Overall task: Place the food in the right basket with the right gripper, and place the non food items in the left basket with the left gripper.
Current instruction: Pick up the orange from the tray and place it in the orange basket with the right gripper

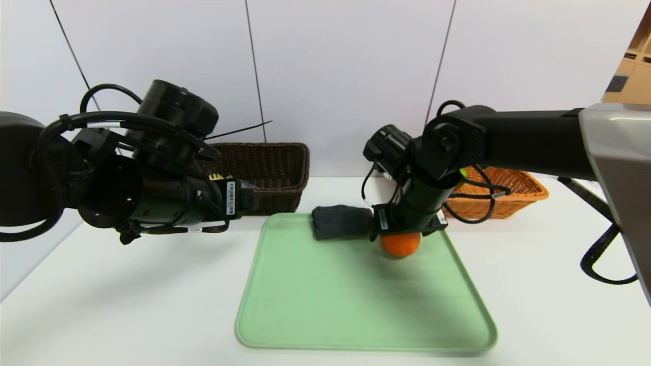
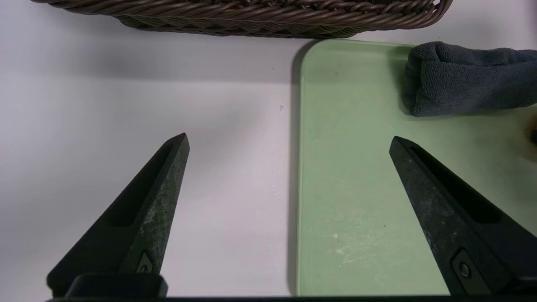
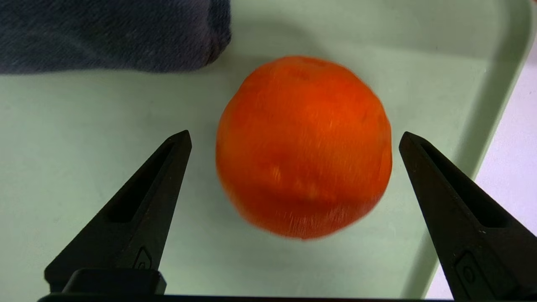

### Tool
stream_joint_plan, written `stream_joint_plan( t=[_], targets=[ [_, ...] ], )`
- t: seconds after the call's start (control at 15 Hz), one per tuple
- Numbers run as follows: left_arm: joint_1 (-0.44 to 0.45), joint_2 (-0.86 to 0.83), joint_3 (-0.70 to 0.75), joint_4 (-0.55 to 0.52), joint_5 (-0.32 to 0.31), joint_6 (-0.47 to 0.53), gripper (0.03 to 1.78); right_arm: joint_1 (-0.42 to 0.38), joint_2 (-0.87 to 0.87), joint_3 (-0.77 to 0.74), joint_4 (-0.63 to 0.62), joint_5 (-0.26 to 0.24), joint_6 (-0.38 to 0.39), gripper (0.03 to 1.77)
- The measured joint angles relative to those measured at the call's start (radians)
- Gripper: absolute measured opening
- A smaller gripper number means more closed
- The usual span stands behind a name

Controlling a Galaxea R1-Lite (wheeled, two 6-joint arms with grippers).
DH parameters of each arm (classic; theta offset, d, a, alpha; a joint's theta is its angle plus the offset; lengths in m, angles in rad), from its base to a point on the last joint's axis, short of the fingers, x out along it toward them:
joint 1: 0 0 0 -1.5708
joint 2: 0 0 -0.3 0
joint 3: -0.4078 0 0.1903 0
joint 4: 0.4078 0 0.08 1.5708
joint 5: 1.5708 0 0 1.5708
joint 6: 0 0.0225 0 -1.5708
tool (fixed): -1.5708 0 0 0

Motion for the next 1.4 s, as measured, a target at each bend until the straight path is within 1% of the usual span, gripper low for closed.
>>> stream_joint_plan(
  t=[0.13, 0.2, 0.33, 0.4, 0.47, 0.6, 0.93, 1.0, 1.13, 1.2, 1.27, 1.33, 1.4],
  targets=[
    [-0.001, -0.003, 0.003, 0.000, -0.001, 0.000, 1.69, -0.001, 0.015, 0.000, -0.003, 0.000, -0.001, 1.71],
    [-0.001, -0.005, 0.008, -0.001, 0.000, 0.000, 1.69, -0.004, 0.021, 0.000, -0.014, -0.001, -0.001, 1.66],
    [-0.001, -0.010, 0.015, -0.001, -0.001, 0.000, 1.69, -0.013, 0.029, -0.001, -0.042, 0.000, -0.001, 1.30],
    [-0.001, -0.011, 0.019, -0.001, -0.001, 0.001, 1.69, -0.016, 0.032, -0.001, -0.044, 0.001, -0.001, 1.20],
    [-0.001, -0.012, 0.021, -0.001, -0.001, 0.001, 1.69, -0.017, 0.033, 0.000, -0.045, 0.000, -0.001, 1.16],
    [-0.001, -0.013, 0.023, -0.001, -0.001, 0.001, 1.69, -0.017, 0.034, 0.001, -0.044, 0.000, 0.001, 1.15],
    [-0.001, -0.017, 0.028, -0.001, -0.002, 0.001, 1.69, -0.011, -0.003, 0.003, -0.042, 0.020, 0.007, 1.14],
    [-0.001, -0.017, 0.032, -0.001, -0.002, 0.001, 1.69, -0.007, -0.026, 0.003, -0.045, 0.037, 0.008, 1.14],
    [-0.001, -0.017, 0.043, -0.002, -0.001, 0.000, 1.69, 0.004, -0.086, 0.002, -0.077, 0.097, 0.005, 1.13],
    [-0.001, -0.017, 0.046, -0.002, -0.002, 0.000, 1.69, 0.006, -0.120, 0.001, -0.124, 0.117, 0.002, 1.13],
    [-0.001, -0.017, 0.049, -0.002, -0.003, 0.001, 1.69, 0.008, -0.148, 0.001, -0.189, 0.117, -0.002, 1.13],
    [-0.001, -0.017, 0.050, -0.003, -0.003, 0.001, 1.69, 0.006, -0.171, 0.001, -0.267, 0.106, -0.010, 1.13],
    [-0.001, -0.017, 0.051, -0.006, -0.003, 0.001, 1.69, -0.001, -0.189, 0.000, -0.359, 0.078, -0.030, 1.13]
  ],
)
